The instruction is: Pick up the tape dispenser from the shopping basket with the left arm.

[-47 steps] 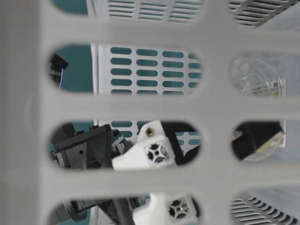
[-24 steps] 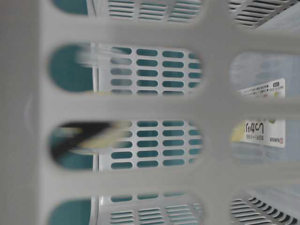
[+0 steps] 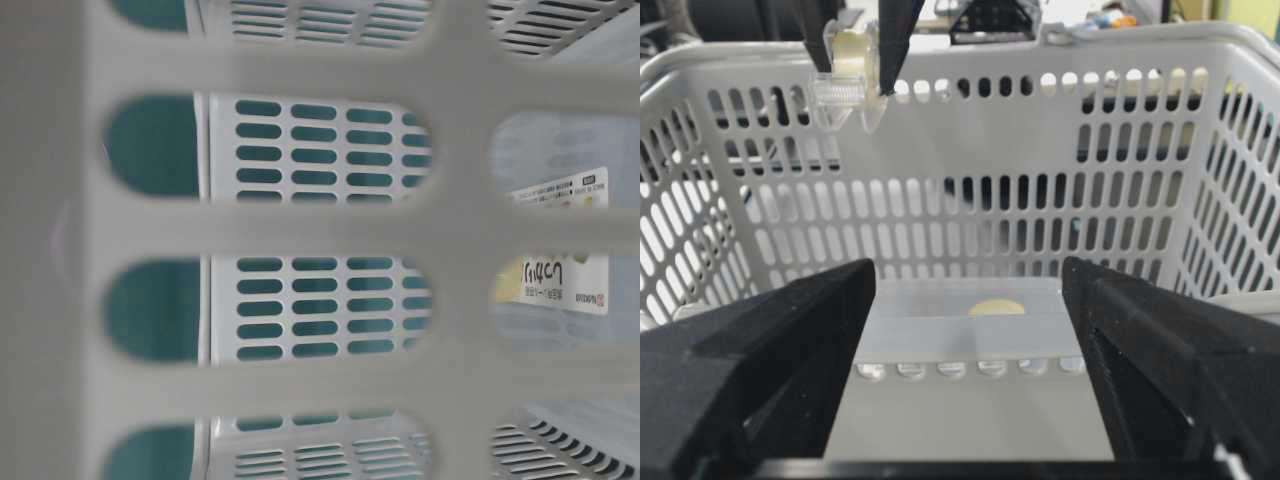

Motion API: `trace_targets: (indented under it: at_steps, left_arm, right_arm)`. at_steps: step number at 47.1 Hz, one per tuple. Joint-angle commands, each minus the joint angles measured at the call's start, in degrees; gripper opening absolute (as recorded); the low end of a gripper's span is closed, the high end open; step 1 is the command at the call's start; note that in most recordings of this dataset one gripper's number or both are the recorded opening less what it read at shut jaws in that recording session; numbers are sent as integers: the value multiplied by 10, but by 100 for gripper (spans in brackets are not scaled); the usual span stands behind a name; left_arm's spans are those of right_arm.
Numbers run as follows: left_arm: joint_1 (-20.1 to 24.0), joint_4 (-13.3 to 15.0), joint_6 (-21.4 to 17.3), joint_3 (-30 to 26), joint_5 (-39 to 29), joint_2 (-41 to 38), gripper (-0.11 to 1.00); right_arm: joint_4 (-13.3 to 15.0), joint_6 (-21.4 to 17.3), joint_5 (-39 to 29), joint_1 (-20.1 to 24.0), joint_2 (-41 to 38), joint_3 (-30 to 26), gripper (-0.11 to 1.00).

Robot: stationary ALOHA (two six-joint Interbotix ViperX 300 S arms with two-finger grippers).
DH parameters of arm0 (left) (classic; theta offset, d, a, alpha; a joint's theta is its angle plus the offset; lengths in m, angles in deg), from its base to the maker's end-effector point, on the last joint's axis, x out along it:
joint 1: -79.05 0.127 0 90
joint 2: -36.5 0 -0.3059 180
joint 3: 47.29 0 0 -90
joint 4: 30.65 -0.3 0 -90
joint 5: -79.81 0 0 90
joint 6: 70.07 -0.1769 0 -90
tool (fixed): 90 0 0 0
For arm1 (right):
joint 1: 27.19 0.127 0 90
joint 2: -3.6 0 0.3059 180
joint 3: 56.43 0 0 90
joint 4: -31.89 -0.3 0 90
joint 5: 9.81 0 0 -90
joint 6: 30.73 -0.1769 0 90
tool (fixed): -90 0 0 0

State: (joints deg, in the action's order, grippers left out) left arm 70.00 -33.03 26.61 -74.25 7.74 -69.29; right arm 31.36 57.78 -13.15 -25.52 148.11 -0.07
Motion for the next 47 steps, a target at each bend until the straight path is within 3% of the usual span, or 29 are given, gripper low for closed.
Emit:
trace_targets:
  at_steps: [1,47]
  left_arm:
    - [-2,-3,2,-6,3,9,29]
    - [-2,-2,3,4,3,4,29]
  right_arm:
    - [-2,0,3,1,-4,-4,73]
    - [-2,0,3,1,-3,-3,73]
